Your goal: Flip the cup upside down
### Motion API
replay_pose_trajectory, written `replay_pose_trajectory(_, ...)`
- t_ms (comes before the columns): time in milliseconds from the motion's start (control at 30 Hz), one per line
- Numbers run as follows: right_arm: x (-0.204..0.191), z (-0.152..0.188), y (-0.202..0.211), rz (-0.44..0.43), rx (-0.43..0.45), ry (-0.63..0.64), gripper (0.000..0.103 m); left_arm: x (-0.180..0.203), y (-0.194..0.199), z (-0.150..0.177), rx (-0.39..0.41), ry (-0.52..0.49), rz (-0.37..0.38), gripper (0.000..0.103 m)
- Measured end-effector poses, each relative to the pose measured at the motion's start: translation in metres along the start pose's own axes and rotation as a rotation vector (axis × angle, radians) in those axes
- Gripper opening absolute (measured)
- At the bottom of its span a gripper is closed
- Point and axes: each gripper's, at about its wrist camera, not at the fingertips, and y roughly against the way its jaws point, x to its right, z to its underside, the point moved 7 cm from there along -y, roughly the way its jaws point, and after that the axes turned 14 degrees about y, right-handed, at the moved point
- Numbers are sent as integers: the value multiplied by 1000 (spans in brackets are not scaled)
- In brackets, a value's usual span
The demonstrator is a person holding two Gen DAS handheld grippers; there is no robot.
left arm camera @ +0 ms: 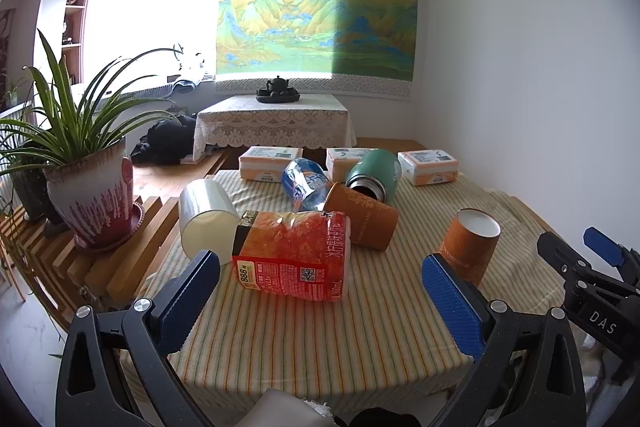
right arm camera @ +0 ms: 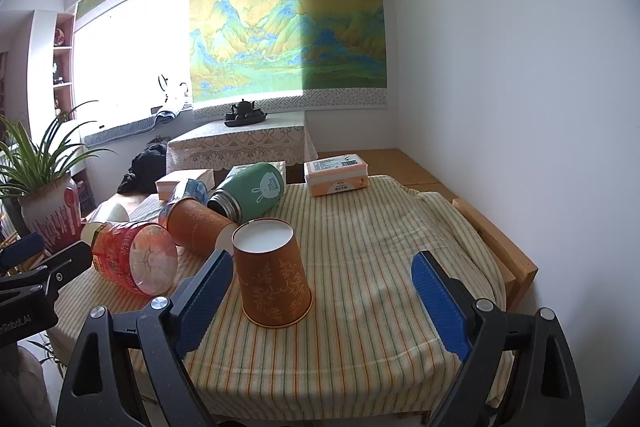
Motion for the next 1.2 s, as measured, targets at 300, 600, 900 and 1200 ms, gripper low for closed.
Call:
replay_pose_trajectory(300,-2,0,-2,-1,-1,5,88,-2,-1,-1,-3,3,4,102)
replay_pose_trajectory(600,-3,-1,-3,-2,-4,7,88,-3,-3,-1,-4,4,5,102)
replay_pose_trajectory(900,-4,-1,-6,-5,-6,0,88,0,-8,-1,-19,-6,11,102)
replay_pose_trajectory(1200,4,-6,-9,-5,-5,-28,88,7,-3,-13,7,-16,26,102)
